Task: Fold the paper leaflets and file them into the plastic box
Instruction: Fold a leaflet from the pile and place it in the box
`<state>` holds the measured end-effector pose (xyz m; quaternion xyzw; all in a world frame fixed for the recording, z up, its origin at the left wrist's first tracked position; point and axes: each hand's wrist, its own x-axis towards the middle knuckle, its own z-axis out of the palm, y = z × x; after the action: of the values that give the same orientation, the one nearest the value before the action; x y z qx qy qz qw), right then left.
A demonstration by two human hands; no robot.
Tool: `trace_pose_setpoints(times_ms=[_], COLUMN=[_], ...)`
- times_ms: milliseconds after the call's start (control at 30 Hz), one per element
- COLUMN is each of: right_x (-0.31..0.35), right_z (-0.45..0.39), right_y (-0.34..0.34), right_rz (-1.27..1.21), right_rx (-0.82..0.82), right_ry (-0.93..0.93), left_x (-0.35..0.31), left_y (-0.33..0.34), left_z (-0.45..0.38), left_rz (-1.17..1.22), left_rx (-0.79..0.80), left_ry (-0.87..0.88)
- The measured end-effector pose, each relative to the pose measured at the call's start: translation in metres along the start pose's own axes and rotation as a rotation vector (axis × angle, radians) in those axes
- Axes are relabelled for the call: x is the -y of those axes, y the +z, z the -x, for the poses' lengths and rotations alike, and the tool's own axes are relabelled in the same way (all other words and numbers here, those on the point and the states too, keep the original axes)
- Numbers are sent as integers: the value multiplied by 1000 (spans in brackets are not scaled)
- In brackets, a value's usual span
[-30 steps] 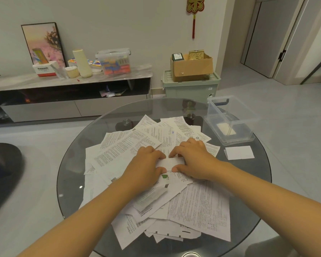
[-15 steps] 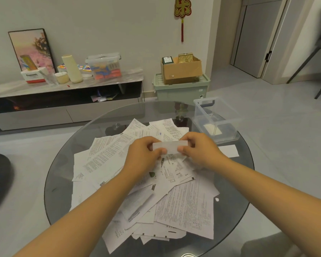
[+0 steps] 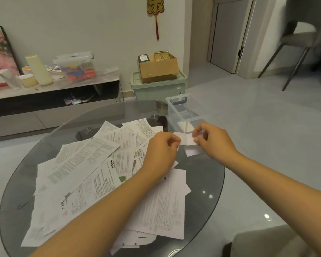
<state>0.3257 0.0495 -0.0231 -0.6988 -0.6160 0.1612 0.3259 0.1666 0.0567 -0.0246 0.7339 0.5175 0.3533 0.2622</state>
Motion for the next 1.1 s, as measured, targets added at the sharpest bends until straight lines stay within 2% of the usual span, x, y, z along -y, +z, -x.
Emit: trace_pose_setpoints(times_ms=[200, 333, 533, 700, 933, 1100], right_x=[-16, -22, -26, -28, -31, -32], right_z=[-5, -3, 3, 6, 8, 12], right_y=[-5, -4, 0, -1, -11, -13], right_rz=[172, 228, 275, 374, 382, 302], right_rx=[24, 27, 76, 97, 189, 187], right_ry=[88, 95, 102, 46, 34, 71], left_x=[5, 7, 10, 9, 14, 14], left_y=[21, 25, 30, 32, 31, 31], left_z=[3, 3, 8, 12, 10, 14], left_rz=[-208, -322, -338, -409, -427, -386], left_rx=[140, 183, 200, 224, 260, 293], left_ry=[145, 164, 126, 163, 222, 270])
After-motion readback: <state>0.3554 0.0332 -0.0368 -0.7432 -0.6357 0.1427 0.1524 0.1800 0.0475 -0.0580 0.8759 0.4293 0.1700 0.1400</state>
